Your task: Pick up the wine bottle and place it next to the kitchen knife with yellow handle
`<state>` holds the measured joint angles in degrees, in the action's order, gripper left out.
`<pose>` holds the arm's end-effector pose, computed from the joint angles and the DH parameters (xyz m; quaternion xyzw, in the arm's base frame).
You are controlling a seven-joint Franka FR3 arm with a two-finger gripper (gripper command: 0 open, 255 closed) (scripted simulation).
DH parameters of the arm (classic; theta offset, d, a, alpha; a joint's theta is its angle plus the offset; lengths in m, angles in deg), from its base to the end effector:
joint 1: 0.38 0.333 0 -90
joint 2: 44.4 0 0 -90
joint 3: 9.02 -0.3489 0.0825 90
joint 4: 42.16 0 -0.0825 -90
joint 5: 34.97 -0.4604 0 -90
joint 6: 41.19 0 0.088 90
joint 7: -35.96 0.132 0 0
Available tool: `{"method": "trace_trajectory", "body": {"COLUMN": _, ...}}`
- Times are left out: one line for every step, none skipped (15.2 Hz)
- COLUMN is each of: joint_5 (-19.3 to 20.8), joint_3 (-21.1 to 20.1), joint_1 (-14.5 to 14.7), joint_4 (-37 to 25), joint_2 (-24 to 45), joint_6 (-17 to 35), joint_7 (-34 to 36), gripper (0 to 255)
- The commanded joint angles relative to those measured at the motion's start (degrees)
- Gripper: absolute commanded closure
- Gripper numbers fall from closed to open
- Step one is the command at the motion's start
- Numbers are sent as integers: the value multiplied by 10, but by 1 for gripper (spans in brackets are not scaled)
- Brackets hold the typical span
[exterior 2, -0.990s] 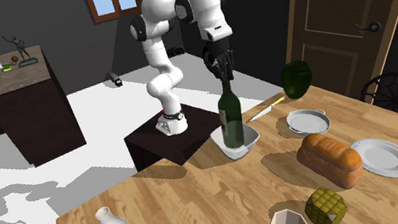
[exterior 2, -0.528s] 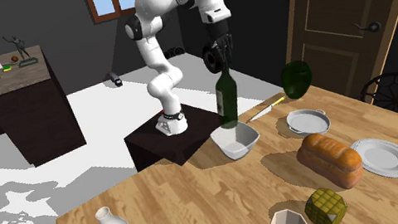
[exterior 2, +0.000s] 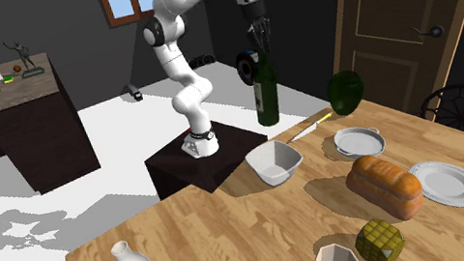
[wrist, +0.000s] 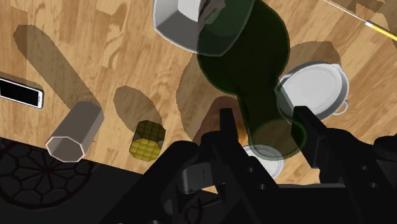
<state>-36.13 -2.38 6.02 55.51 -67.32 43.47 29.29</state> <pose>0.4731 -0.0146 0.7709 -0.9940 -0.0602 -0.0869 0.0276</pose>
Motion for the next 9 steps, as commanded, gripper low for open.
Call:
{"method": "trace_trajectory", "body": {"joint_5": -2, "joint_3": -18, "joint_1": 5, "joint_4": -7, "joint_2": -12, "joint_6": -19, "joint_7": 24, "gripper": 255}}
{"method": "trace_trajectory", "body": {"joint_5": -3, "joint_3": -27, "joint_1": 8, "joint_4": -12, "joint_2": -17, "joint_6": -27, "joint_7": 37, "gripper": 255}}
{"method": "trace_trajectory", "body": {"joint_5": -5, "joint_3": -36, "joint_1": 11, "joint_4": -17, "joint_2": -21, "joint_6": -36, "joint_7": 49, "gripper": 255}}
{"method": "trace_trajectory", "body": {"joint_5": -7, "joint_3": -46, "joint_1": 14, "joint_4": -23, "joint_2": -24, "joint_6": -45, "joint_7": 62, "gripper": 255}}
{"method": "trace_trajectory", "body": {"joint_5": -9, "joint_3": -56, "joint_1": 17, "joint_4": -30, "joint_2": -26, "joint_6": -54, "joint_7": 74, "gripper": 255}}
{"method": "trace_trajectory", "body": {"joint_5": -11, "joint_3": -65, "joint_1": 20, "joint_4": -38, "joint_2": -28, "joint_6": -63, "joint_7": 87, "gripper": 255}}
{"method": "trace_trajectory", "body": {"joint_5": -13, "joint_3": -75, "joint_1": 22, "joint_4": -46, "joint_2": -29, "joint_6": -72, "joint_7": 100, "gripper": 255}}
{"method": "trace_trajectory", "body": {"joint_5": -16, "joint_3": -85, "joint_1": 25, "joint_4": -56, "joint_2": -30, "joint_6": -82, "joint_7": 113, "gripper": 255}}
{"method": "trace_trajectory", "body": {"joint_5": -18, "joint_3": -94, "joint_1": 28, "joint_4": -66, "joint_2": -29, "joint_6": -91, "joint_7": 126, "gripper": 255}}
